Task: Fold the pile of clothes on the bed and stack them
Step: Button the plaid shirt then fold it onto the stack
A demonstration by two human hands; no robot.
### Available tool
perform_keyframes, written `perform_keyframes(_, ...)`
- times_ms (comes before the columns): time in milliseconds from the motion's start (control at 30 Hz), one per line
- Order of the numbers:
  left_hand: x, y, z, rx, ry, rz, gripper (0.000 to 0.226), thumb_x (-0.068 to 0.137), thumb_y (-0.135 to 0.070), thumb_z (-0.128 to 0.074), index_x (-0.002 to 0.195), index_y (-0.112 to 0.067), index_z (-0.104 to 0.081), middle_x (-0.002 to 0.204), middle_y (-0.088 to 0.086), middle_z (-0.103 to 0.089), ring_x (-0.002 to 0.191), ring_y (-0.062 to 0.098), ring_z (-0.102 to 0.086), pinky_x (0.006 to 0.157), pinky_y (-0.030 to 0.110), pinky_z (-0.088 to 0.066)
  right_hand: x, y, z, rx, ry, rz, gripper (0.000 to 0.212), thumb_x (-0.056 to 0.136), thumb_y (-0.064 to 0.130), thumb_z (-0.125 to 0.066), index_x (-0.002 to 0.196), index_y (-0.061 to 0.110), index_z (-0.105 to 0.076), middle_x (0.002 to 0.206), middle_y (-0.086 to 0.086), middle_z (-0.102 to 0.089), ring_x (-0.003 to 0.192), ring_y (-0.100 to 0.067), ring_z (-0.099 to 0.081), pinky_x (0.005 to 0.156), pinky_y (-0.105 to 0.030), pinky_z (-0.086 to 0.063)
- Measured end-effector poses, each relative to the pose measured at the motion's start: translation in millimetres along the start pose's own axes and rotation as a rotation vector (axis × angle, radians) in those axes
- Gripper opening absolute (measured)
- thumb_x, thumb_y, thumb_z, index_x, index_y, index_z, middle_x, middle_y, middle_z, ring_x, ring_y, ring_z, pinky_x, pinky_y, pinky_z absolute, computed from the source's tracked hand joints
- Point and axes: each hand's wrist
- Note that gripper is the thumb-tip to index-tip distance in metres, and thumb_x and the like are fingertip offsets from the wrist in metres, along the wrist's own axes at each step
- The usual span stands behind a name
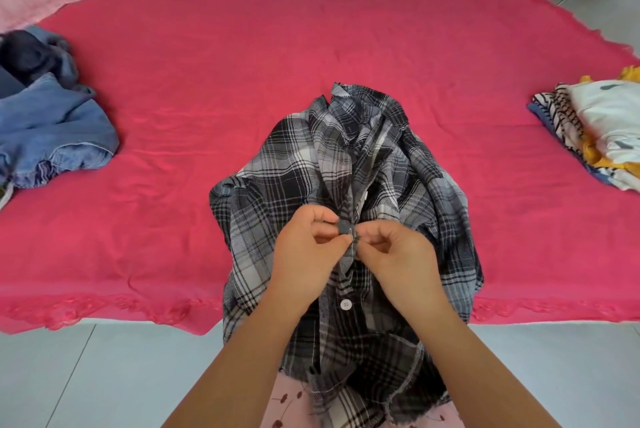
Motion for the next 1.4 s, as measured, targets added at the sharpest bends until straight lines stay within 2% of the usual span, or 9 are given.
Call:
perform_keyframes(100, 0.2, 1.4, 0.9, 0.107, -0.017, -0.075, 0.027, 0.078, -0.012, -0.072, 0.088, -0.028, -0.052, 0.076, -0.009, -0.06, 0.07, -0.003, -0.055, 0.065, 0.001, -0.041, -1.5, 1.9, 3.5, 0.123, -0.019, -0.036, 0.025, 0.08, 0.012, -0.07, 0.091, 0.032, -0.061, 0.071, 0.006, -0.067, 0.069, 0.0, -0.063, 0.071, -0.01, -0.048)
perform_keyframes(200, -1.8, 3.5, 0.0, 0.18, -0.017, -0.132, 0.027, 0.079, -0.01, -0.07, 0.092, -0.024, -0.052, 0.074, -0.009, -0.058, 0.07, -0.002, -0.054, 0.064, 0.001, -0.039, -4.5, 4.0, 4.8, 0.116, -0.038, -0.021, 0.023, 0.08, 0.014, -0.071, 0.084, 0.034, -0.061, 0.071, 0.006, -0.066, 0.068, -0.002, -0.062, 0.068, -0.01, -0.048)
perform_keyframes(433, -7.6, 3.0, -2.3, 0.27, -0.045, -0.275, 0.032, 0.08, -0.008, -0.066, 0.094, -0.029, -0.046, 0.078, -0.01, -0.057, 0.077, 0.0, -0.055, 0.071, 0.01, -0.044, -5.6, 2.3, 4.3, 0.105, -0.014, -0.014, 0.008, 0.081, 0.015, -0.07, 0.083, 0.022, -0.069, 0.073, 0.01, -0.068, 0.07, 0.0, -0.062, 0.067, -0.008, -0.047)
perform_keyframes(567, -10.9, 1.8, -1.3, 0.288, -0.04, -0.325, 0.037, 0.081, -0.006, -0.065, 0.098, -0.029, -0.041, 0.075, -0.011, -0.054, 0.072, 0.0, -0.055, 0.068, 0.007, -0.043, -3.2, 1.4, 3.6, 0.217, 0.012, -0.069, 0.011, 0.081, 0.012, -0.07, 0.078, 0.023, -0.07, 0.067, 0.005, -0.069, 0.066, -0.001, -0.063, 0.069, -0.016, -0.05)
perform_keyframes(767, -10.9, 4.1, -1.1, 0.353, -0.014, -0.366, 0.032, 0.084, -0.008, -0.061, 0.113, -0.018, -0.05, 0.077, -0.016, -0.052, 0.072, -0.003, -0.054, 0.069, 0.008, -0.042, 2.0, 3.5, 2.7, 0.276, 0.063, -0.108, 0.009, 0.081, 0.008, -0.069, 0.082, 0.017, -0.072, 0.066, 0.0, -0.069, 0.062, -0.002, -0.063, 0.065, -0.016, -0.048)
perform_keyframes(1000, -14.2, 6.6, -1.9, 0.119, -0.096, -0.198, 0.034, 0.079, -0.012, -0.071, 0.097, -0.029, -0.049, 0.077, -0.015, -0.063, 0.075, -0.01, -0.059, 0.067, 0.002, -0.043, 5.0, 4.2, 2.7, 0.305, 0.081, -0.175, 0.011, 0.079, 0.008, -0.071, 0.079, 0.019, -0.068, 0.066, 0.0, -0.069, 0.061, -0.003, -0.063, 0.062, -0.017, -0.048)
perform_keyframes(1067, -12.8, 5.2, -0.8, 0.055, -0.093, -0.144, 0.028, 0.081, -0.014, -0.069, 0.095, -0.029, -0.05, 0.077, -0.013, -0.067, 0.071, -0.008, -0.061, 0.067, 0.006, -0.045, 5.3, 5.1, 4.0, 0.332, 0.09, -0.199, 0.01, 0.079, 0.008, -0.071, 0.078, 0.017, -0.068, 0.064, 0.0, -0.068, 0.06, -0.004, -0.063, 0.059, -0.016, -0.049)
perform_keyframes(1200, -10.6, 3.3, 0.3, -0.207, -0.038, 0.006, 0.019, 0.089, -0.005, -0.058, 0.096, -0.022, -0.051, 0.081, 0.001, -0.069, 0.066, 0.001, -0.068, 0.064, 0.016, -0.054, 6.9, 8.9, 5.9, 0.392, 0.112, -0.232, 0.008, 0.078, 0.005, -0.071, 0.076, 0.012, -0.068, 0.064, -0.002, -0.067, 0.056, -0.004, -0.062, 0.055, -0.013, -0.049)
perform_keyframes(1400, -5.4, 4.6, 0.2, -0.244, 0.015, 0.071, 0.027, 0.082, -0.002, -0.066, 0.094, -0.022, -0.053, 0.078, 0.001, -0.071, 0.067, 0.008, -0.069, 0.067, 0.021, -0.056, 7.0, 8.4, 5.2, 0.372, 0.116, -0.247, 0.014, 0.079, 0.0, -0.069, 0.072, 0.013, -0.068, 0.067, -0.005, -0.067, 0.059, -0.006, -0.062, 0.056, -0.015, -0.051)
Point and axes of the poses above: each hand's wrist, its own x-axis towards the middle knuckle, its own z-axis out of the back of the hand, y = z × x
